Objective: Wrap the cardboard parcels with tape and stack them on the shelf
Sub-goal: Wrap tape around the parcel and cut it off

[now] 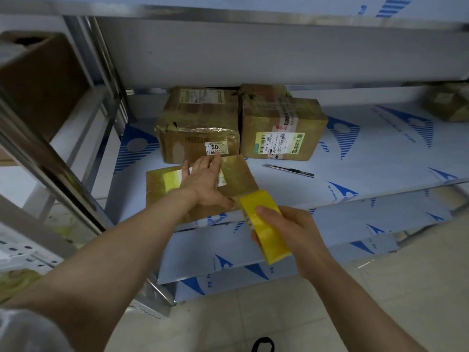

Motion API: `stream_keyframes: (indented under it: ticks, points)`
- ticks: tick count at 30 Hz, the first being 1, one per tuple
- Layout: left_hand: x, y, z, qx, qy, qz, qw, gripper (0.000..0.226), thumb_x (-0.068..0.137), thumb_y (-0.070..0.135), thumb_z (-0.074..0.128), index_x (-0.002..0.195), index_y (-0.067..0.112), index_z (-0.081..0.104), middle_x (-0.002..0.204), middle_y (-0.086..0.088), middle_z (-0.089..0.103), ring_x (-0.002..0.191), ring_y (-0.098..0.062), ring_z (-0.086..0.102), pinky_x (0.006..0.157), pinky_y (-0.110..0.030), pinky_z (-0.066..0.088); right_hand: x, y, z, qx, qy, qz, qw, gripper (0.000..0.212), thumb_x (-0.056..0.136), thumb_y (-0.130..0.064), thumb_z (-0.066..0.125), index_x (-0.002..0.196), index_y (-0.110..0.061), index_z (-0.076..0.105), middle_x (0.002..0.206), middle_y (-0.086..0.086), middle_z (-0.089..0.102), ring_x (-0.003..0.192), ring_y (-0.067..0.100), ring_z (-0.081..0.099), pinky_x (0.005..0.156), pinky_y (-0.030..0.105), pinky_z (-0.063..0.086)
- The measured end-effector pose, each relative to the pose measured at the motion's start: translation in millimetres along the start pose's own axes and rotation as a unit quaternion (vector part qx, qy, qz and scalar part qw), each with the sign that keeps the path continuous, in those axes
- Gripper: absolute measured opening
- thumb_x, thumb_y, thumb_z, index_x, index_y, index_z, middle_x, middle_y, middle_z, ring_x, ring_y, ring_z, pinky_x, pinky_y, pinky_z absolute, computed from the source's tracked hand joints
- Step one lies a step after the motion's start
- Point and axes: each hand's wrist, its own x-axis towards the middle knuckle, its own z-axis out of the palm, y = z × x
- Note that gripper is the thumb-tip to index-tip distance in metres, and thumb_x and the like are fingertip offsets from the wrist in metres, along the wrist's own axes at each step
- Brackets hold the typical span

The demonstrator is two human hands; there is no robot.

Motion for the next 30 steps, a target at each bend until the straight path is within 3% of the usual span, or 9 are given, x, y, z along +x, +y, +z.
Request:
stream_keyframes:
  ticks: [7, 9, 11, 14, 16, 19, 24, 27, 30]
  points:
    - [-0.5, 1.0, -9.4, 0.031, -0.07, 0.001, 0.997, 0.134, 0.061, 0.058, 0.075, 0.15, 0.014, -0.015, 0.159, -0.002, -0.011, 0.145, -0.018, -0.015, 0.115, -0.049, -0.013, 3.1, 36.3, 8.2, 0.021, 0.052, 0.013, 0.998, 0.039, 0.085, -0.039, 0.065, 0.074, -0.001, 0.068, 0.064, 0.013, 0.07, 0.061, 0.022, 0.071, 0.062, 0.035, 0.058]
    - [-1.1, -0.8, -19.3, 0.011, -0.115, 0.007, 0.993, 0.12, 0.069, 0.053, 0.067, 0.151, 0.014, -0.012, 0.159, -0.002, -0.014, 0.145, -0.017, -0.016, 0.116, -0.048, -0.011, 4.2, 46.5, 11.2, 0.026, 0.054, 0.026, 0.998, 0.036, 0.087, -0.037, 0.064, 0.073, -0.004, 0.067, 0.064, 0.012, 0.07, 0.062, 0.021, 0.071, 0.06, 0.032, 0.057]
    - [2.3, 1.9, -28.1, -0.045, -0.134, -0.012, 0.99, 0.103, 0.07, 0.056, 0.049, 0.152, 0.015, 0.004, 0.16, -0.003, -0.004, 0.146, -0.017, -0.008, 0.117, -0.05, -0.005, 7.3, 52.3, 14.2, 0.036, 0.054, 0.04, 0.997, 0.035, 0.088, -0.036, 0.063, 0.072, -0.005, 0.066, 0.063, 0.01, 0.07, 0.062, 0.021, 0.071, 0.059, 0.032, 0.057]
    - [23.1, 19.1, -26.3, -0.073, -0.042, -0.076, 0.994, 0.076, 0.085, 0.061, 0.035, 0.143, 0.012, 0.033, 0.153, -0.01, 0.028, 0.142, -0.026, 0.02, 0.116, -0.051, 0.01, 13.7, 54.7, 18.4, 0.034, 0.063, 0.049, 0.996, 0.048, 0.089, -0.036, 0.062, 0.08, 0.011, 0.061, 0.074, 0.026, 0.068, 0.066, 0.027, 0.067, 0.067, 0.042, 0.055]
    - [39.7, 37.3, -18.2, -0.013, -0.006, -0.095, 0.995, 0.076, 0.092, 0.064, 0.024, 0.146, 0.01, 0.03, 0.151, -0.016, 0.03, 0.141, -0.031, 0.023, 0.115, -0.049, 0.012, 15.6, 54.4, 21.4, 0.026, 0.072, 0.043, 0.996, 0.057, 0.089, -0.037, 0.061, 0.086, 0.019, 0.054, 0.089, 0.04, 0.058, 0.068, 0.029, 0.057, 0.067, 0.042, 0.049]
    - [54.1, 59.4, -3.5, 0.096, 0.049, -0.087, 0.99, 0.082, 0.091, 0.069, 0.019, 0.141, 0.005, 0.035, 0.143, -0.021, 0.038, 0.133, -0.036, 0.033, 0.104, -0.046, 0.032, 18.2, 58.4, 21.7, 0.034, 0.079, 0.04, 0.996, 0.059, 0.09, -0.034, 0.061, 0.088, 0.023, 0.05, 0.088, 0.046, 0.052, 0.067, 0.027, 0.052, 0.064, 0.035, 0.043]
    - [72.6, 51.8, 6.0, 0.101, 0.12, -0.064, 0.986, 0.063, 0.099, 0.053, 0.025, 0.125, 0.001, 0.05, 0.129, -0.02, 0.05, 0.123, -0.034, 0.044, 0.085, -0.042, 0.045, 20.8, 71.5, 17.7, 0.065, 0.073, 0.041, 0.994, 0.045, 0.091, -0.028, 0.06, 0.076, 0.014, 0.058, 0.062, 0.025, 0.061, 0.056, 0.023, 0.061, 0.056, 0.031, 0.049]
    - [86.1, 46.3, 1.3, 0.097, 0.134, -0.051, 0.985, 0.053, 0.101, 0.045, 0.025, 0.111, 0.006, 0.06, 0.114, -0.017, 0.059, 0.108, -0.033, 0.055, 0.071, -0.038, 0.041, 19.8, 77.9, 21.1, 0.095, 0.077, 0.036, 0.992, 0.047, 0.09, -0.03, 0.062, 0.063, 0.005, 0.046, 0.061, 0.018, 0.042, 0.063, 0.027, 0.051, 0.059, 0.035, 0.038]
    - [93.2, 45.0, 0.3, 0.097, 0.141, -0.049, 0.984, 0.051, 0.101, 0.046, 0.026, 0.098, 0.011, 0.064, 0.1, -0.012, 0.064, 0.093, -0.031, 0.06, 0.063, -0.033, 0.037, 22.1, 80.8, 22.2, 0.102, 0.084, 0.04, 0.99, 0.052, 0.086, -0.037, 0.063, 0.065, 0.006, 0.045, 0.064, 0.017, 0.041, 0.066, 0.027, 0.05, 0.061, 0.035, 0.039]
